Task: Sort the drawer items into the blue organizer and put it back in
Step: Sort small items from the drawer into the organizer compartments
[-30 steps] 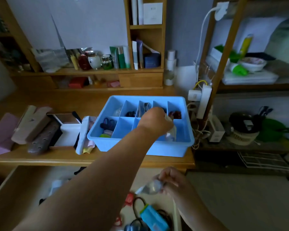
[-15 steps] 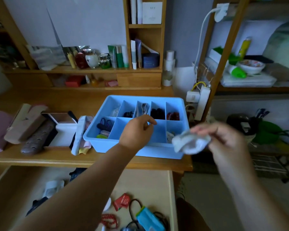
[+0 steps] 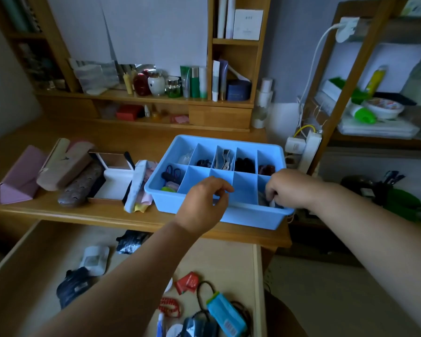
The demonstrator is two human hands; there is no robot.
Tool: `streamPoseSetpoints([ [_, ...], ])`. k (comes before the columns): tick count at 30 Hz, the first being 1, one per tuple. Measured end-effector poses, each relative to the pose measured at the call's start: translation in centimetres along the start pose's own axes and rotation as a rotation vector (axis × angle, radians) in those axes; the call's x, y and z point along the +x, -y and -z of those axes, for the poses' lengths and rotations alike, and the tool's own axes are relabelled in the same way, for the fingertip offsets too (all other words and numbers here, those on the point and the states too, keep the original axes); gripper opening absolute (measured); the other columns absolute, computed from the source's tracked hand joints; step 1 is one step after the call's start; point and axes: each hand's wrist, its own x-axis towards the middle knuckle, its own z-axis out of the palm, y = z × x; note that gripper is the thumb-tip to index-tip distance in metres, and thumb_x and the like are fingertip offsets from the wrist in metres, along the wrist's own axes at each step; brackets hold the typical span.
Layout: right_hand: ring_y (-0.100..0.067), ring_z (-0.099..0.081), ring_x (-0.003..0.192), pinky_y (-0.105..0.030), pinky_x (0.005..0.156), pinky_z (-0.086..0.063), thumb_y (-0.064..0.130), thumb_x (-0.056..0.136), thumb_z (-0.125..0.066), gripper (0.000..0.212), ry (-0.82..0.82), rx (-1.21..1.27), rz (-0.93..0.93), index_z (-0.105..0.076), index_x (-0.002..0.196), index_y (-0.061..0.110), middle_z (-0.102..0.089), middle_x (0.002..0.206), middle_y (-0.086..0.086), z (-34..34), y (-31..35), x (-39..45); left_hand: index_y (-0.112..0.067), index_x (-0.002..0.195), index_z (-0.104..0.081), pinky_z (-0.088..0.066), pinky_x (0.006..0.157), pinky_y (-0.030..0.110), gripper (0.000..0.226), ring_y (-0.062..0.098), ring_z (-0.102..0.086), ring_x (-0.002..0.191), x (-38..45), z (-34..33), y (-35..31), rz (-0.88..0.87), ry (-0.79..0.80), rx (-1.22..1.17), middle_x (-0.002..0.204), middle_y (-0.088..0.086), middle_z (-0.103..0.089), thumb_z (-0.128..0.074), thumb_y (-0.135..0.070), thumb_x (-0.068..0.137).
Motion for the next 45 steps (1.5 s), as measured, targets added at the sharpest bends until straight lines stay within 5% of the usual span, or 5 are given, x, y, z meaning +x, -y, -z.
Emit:
streamPoseSetpoints([
  [9,-0.021,-0.051,0.111,-0.028,0.084,-0.03,0.005,0.086,-0.045,0.042,0.027,-0.148,-0.1,-0.067,0.107,0.033,-0.061,0.12,0.008,0.1,2.0,-1.5,-0.014,0.089,-0.067,-0.049,0.073,0.019,0.02,0.004,-0.058,0.08,-11.2,2.9,4.4,0.115,-0.127,0.113,0.087,-0.006,-0.062,-0.059,0.003,0.084],
  [15,-0.029,-0.062,0.081,-0.039,0.074,-0.049,-0.002,0.074,-0.064,0.02,-0.801,0.169,0.193,-0.073,0.087,0.012,-0.07,0.089,-0.005,-5.0,7.9,-5.3,-0.033,0.08,-0.061,-0.043,0.06,0.008,0.027,-0.003,-0.056,0.071,-20.1,4.4,9.9,0.677,0.15,0.284,0.085,-0.01,-0.065,-0.055,-0.007,0.086],
  [23,-0.011,-0.027,0.138,-0.023,0.112,-0.019,0.035,0.096,-0.045,0.047,-0.003,0.338,0.311,-0.038,0.142,0.037,-0.027,0.153,0.013,-20.2,17.6,-5.1,-0.019,0.122,-0.058,-0.047,0.085,0.023,0.033,0.015,-0.059,0.102,-20.8,8.9,15.6,0.846,0.004,0.414,0.124,0.003,-0.059,-0.054,-0.017,0.09],
  [32,-0.016,-0.003,0.143,-0.039,0.118,-0.001,0.047,0.09,-0.042,0.051,0.134,0.162,0.269,-0.035,0.14,0.039,0.01,0.159,0.01,-23.9,18.6,-3.7,-0.012,0.135,-0.034,-0.039,0.098,0.041,0.08,0.03,-0.05,0.117,-16.1,11.2,23.0,1.051,0.161,0.687,0.13,0.012,-0.051,-0.07,-0.051,0.075],
  [45,0.001,-0.061,0.071,-0.021,0.067,-0.047,0.022,0.091,-0.06,0.012,-0.031,1.282,-0.185,-0.066,0.101,0.027,-0.07,0.091,0.005,-18.7,19.6,-3.8,-0.025,0.085,-0.063,-0.043,0.051,0.017,0.005,0.005,-0.059,0.06,-17.5,9.6,14.0,0.707,-0.105,-0.017,0.068,-0.007,-0.065,-0.067,-0.024,0.085],
])
